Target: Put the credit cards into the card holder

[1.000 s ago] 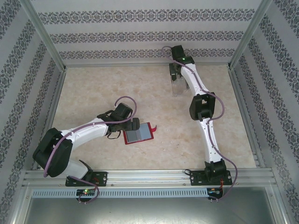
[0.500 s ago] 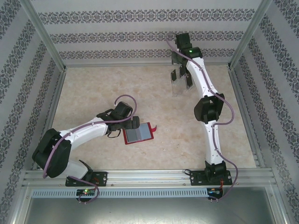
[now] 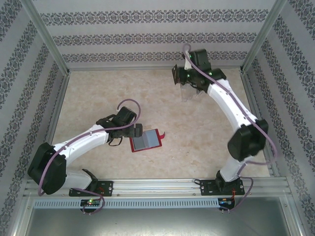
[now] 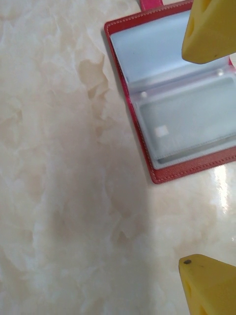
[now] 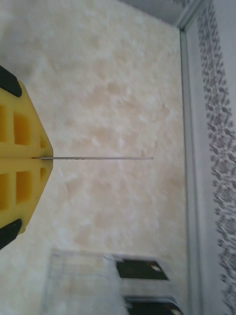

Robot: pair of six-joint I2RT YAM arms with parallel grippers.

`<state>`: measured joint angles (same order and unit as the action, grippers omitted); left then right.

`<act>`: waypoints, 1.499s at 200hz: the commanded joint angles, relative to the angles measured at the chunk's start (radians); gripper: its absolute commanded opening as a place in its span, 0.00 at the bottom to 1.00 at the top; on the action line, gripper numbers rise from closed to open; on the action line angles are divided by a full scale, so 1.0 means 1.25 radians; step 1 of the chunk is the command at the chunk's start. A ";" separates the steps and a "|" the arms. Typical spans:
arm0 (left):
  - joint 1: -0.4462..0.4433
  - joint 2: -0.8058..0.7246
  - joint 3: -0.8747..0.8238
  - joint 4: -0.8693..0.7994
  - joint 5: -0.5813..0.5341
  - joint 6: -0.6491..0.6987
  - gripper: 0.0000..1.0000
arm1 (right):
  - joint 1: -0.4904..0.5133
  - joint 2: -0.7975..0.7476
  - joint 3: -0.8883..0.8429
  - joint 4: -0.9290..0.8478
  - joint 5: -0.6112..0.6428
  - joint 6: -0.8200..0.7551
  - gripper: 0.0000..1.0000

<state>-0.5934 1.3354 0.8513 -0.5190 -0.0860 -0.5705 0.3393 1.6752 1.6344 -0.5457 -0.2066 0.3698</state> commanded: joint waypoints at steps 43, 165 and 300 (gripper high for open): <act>-0.025 -0.002 -0.028 -0.084 0.006 0.009 1.00 | 0.040 -0.264 -0.555 0.428 -0.231 0.286 0.00; -0.070 0.127 -0.053 -0.011 -0.050 -0.053 1.00 | 0.271 -0.250 -0.949 0.890 -0.146 0.438 0.00; -0.069 0.080 -0.122 -0.028 -0.075 -0.097 1.00 | 0.338 -0.070 -0.947 1.052 -0.142 0.471 0.00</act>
<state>-0.6682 1.4445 0.7292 -0.5285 -0.1452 -0.6708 0.7383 1.5539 0.4492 0.6769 -0.3901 0.9478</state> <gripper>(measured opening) 0.999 0.058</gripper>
